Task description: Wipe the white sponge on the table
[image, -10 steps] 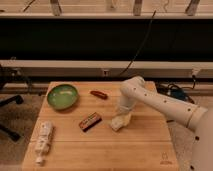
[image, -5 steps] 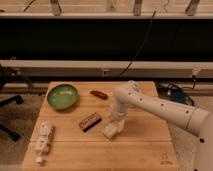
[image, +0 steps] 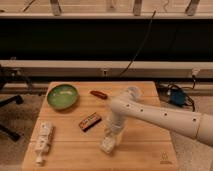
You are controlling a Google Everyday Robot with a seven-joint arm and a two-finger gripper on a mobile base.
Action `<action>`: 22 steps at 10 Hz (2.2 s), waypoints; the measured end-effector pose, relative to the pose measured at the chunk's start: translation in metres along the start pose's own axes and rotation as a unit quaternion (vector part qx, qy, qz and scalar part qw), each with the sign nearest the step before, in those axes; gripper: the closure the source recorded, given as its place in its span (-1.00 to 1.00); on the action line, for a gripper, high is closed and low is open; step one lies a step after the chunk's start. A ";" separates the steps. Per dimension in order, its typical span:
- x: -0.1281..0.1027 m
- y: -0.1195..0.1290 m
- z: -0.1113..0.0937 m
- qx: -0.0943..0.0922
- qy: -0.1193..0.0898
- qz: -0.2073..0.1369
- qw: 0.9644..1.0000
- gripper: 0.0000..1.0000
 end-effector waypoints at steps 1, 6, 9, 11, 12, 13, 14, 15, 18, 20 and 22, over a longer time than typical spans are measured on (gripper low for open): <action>0.002 0.008 0.001 -0.009 0.003 0.000 1.000 1.00; 0.080 0.064 -0.002 -0.050 0.041 0.071 0.995 1.00; 0.115 0.056 -0.001 -0.052 0.054 0.110 0.991 1.00; 0.125 0.050 0.000 -0.050 0.060 0.116 0.990 1.00; 0.125 0.049 -0.001 -0.050 0.060 0.115 0.990 1.00; 0.125 0.049 -0.002 -0.050 0.060 0.115 0.990 1.00; 0.125 0.049 -0.001 -0.050 0.060 0.115 0.990 1.00; 0.125 0.048 -0.002 -0.049 0.060 0.115 0.990 1.00; 0.128 0.041 -0.008 -0.036 0.057 0.117 0.991 0.91; 0.131 0.016 -0.037 -0.008 0.033 0.123 0.992 0.55; 0.132 0.011 -0.059 -0.013 0.036 0.120 0.992 0.56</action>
